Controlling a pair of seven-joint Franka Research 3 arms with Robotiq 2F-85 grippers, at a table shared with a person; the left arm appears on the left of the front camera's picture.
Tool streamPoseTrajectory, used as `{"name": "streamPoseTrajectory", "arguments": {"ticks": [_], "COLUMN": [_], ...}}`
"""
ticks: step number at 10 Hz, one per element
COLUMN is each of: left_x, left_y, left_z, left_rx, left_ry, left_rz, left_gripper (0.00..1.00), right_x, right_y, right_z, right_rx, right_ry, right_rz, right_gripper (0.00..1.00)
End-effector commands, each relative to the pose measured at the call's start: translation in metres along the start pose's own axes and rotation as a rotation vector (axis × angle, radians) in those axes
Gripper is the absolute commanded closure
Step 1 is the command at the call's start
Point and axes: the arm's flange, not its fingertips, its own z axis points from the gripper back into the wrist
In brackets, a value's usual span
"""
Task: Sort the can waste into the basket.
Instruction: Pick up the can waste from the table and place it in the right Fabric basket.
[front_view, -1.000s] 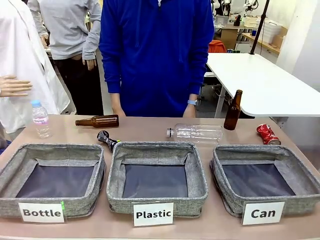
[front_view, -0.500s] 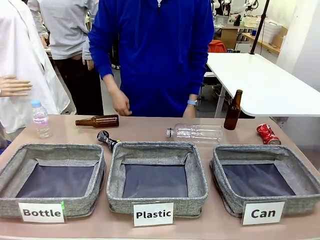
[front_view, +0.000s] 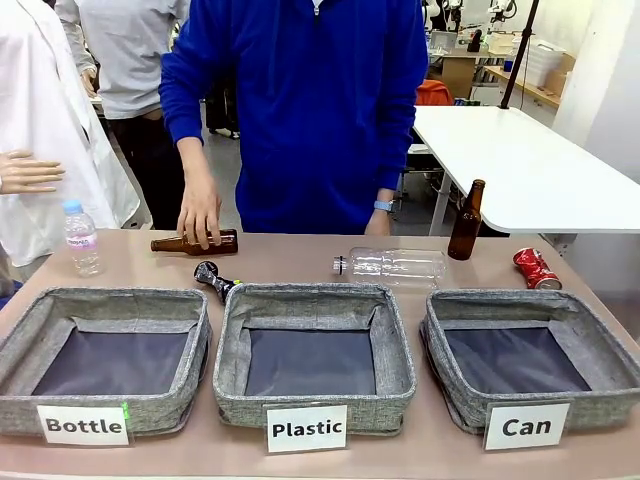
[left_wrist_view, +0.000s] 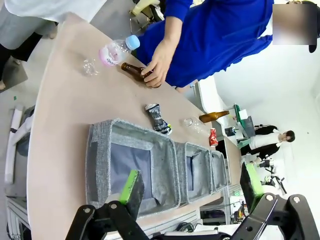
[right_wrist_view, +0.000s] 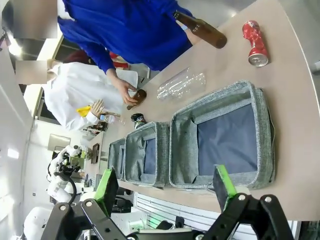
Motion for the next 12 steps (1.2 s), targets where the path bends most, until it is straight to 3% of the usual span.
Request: {"name": "streamPoseTrajectory", "arguments": {"ticks": [1, 2, 5, 8, 11, 12], "left_x": [0.002, 0.002, 0.002, 0.002, 0.002, 0.002], "left_y": [0.002, 0.002, 0.002, 0.002, 0.002, 0.002], "left_z": [0.000, 0.000, 0.000, 0.000, 0.000, 0.000], "left_rx": [-0.019, -0.019, -0.019, -0.019, -0.019, -0.019], "left_ry": [-0.006, -0.006, -0.006, -0.006, -0.006, -0.006], "left_rz": [-0.022, -0.022, -0.022, -0.022, -0.022, -0.022], "left_gripper": [0.00, 0.00, 0.00, 0.00, 0.00, 0.00], "right_x": [0.002, 0.000, 0.028, 0.056, 0.064, 0.052], "right_y": [-0.002, 0.000, 0.056, 0.095, 0.116, 0.114], "right_z": [0.002, 0.000, -0.066, -0.135, -0.191, -0.169], "right_rx": [0.016, 0.000, -0.477, -0.748, -0.875, -0.782], "right_ry": [-0.010, 0.000, 0.097, 0.105, 0.084, 0.096], "right_rz": [0.024, 0.000, 0.205, 0.346, 0.455, 0.446], "right_gripper": [0.00, 0.00, 0.00, 0.00, 0.00, 0.00]}}
